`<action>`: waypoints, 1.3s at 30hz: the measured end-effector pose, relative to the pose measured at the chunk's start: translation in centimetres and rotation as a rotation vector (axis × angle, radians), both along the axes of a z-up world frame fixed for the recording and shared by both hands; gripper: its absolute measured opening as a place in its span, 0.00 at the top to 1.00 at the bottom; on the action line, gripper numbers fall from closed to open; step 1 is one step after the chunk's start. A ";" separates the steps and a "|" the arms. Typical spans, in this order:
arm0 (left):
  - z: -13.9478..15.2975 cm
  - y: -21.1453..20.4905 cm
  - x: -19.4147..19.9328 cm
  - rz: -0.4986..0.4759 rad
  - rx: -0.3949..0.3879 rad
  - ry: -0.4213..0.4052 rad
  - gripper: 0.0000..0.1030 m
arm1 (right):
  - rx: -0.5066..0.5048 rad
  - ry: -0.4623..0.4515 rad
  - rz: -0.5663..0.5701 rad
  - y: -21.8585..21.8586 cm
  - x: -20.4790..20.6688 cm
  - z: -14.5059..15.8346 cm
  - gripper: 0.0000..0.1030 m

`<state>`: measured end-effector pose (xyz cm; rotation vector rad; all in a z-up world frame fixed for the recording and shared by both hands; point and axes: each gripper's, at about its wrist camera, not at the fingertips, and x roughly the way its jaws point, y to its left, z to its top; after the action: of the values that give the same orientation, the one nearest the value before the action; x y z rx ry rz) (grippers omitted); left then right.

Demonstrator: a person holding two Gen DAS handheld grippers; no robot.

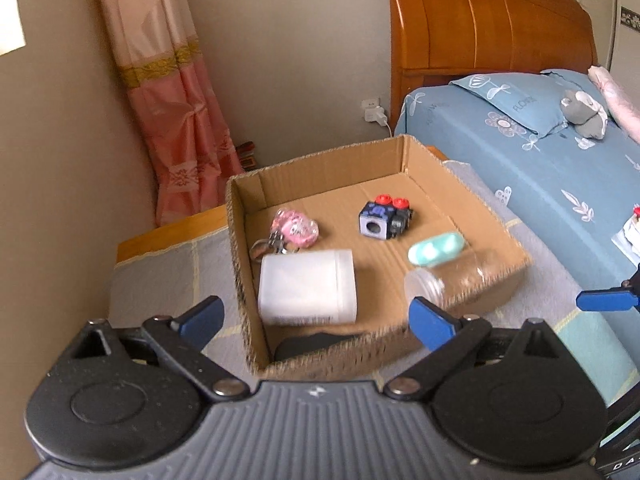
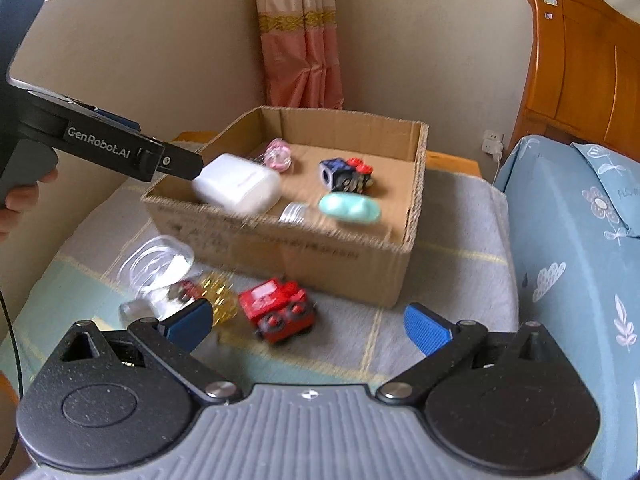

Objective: Organize rigid objects
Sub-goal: 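Move the left tool to the clear plastic cup and grasp it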

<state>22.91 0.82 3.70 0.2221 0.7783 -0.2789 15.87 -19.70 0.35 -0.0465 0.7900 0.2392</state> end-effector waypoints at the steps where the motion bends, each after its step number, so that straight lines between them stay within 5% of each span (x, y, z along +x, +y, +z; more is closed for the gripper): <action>1: -0.1 0.2 -0.6 0.007 0.002 -0.003 0.04 | 0.001 0.001 0.000 0.2 -0.5 -0.2 0.00; 10: -1.6 2.5 -5.3 0.110 -0.021 -0.015 0.04 | -0.001 0.019 0.017 3.1 -3.9 -2.6 0.00; 17: -2.5 3.6 -7.0 0.146 -0.059 -0.008 0.04 | -0.105 0.049 0.005 5.2 -5.0 -5.2 0.00; 30: -4.1 5.6 -7.6 0.170 -0.065 0.020 0.04 | -0.111 0.060 -0.177 0.5 -5.0 -5.4 0.00; 39: -4.5 6.9 -7.6 0.186 -0.085 0.034 0.04 | -0.176 0.052 0.003 6.4 -5.6 -6.7 0.00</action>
<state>15.31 7.73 -0.83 0.0642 0.8130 -0.1397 10.24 -13.32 -6.36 -0.2080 0.8614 0.1733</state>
